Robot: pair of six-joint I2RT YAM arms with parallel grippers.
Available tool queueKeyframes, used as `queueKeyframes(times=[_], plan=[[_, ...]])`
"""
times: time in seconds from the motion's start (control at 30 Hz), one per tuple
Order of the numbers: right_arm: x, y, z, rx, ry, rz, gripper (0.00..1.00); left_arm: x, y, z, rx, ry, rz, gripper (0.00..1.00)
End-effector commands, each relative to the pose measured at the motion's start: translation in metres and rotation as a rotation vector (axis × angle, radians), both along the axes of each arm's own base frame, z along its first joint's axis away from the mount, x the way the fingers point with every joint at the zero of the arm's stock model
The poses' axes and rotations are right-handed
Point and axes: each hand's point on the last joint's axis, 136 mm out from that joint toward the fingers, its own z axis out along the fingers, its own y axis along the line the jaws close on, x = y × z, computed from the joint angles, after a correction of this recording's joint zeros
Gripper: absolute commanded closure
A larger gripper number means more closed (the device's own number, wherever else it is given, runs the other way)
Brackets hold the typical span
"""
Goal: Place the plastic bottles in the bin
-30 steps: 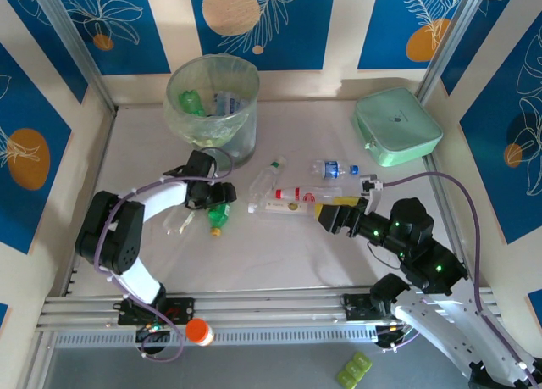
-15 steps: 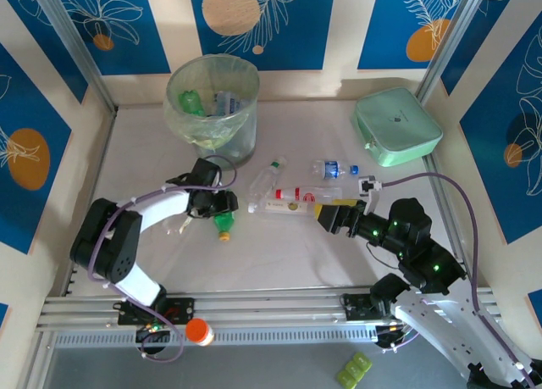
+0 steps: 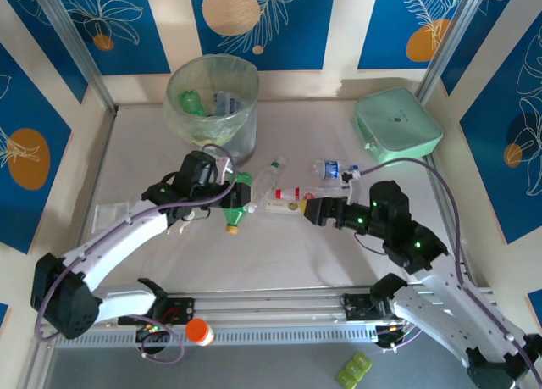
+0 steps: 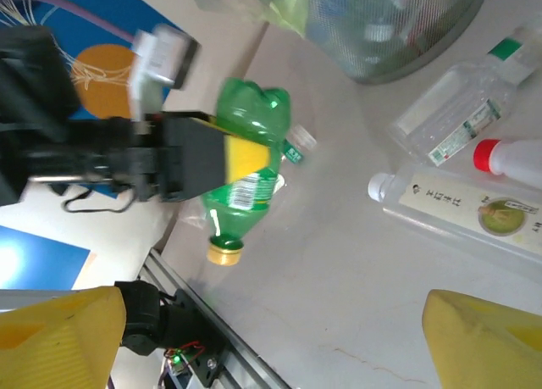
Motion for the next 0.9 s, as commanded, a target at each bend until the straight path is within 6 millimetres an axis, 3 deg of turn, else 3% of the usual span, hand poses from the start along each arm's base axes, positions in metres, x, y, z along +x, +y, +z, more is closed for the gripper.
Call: queueKeyframes(times=[0.0, 0.07, 0.27, 0.4, 0.57, 0.73, 0.87], plan=[[-0.004, 0.018, 0.035, 0.035, -0.056, 0.080, 0.06, -0.022, -0.024, 0.046, -0.050, -0.156, -0.202, 0.51], [-0.001, 0.026, 0.040, 0.023, -0.062, 0.098, 0.01, -0.033, -0.033, 0.059, -0.067, -0.207, -0.275, 0.51], [0.009, 0.051, 0.058, 0.058, -0.061, 0.153, 0.01, -0.065, -0.056, 0.077, -0.109, -0.268, -0.471, 0.51], [0.016, 0.070, 0.064, 0.074, -0.051, 0.179, 0.01, -0.074, -0.063, 0.084, -0.112, -0.302, -0.514, 0.51], [0.022, 0.087, 0.057, 0.059, 0.004, 0.194, 0.00, -0.073, -0.065, 0.092, -0.110, -0.338, -0.517, 0.51], [0.019, 0.098, 0.052, 0.067, 0.020, 0.209, 0.08, -0.071, -0.065, 0.098, -0.107, -0.352, -0.503, 0.51], [0.018, 0.103, 0.050, 0.071, 0.025, 0.206, 0.25, -0.072, -0.068, 0.097, -0.100, -0.346, -0.515, 0.50]])
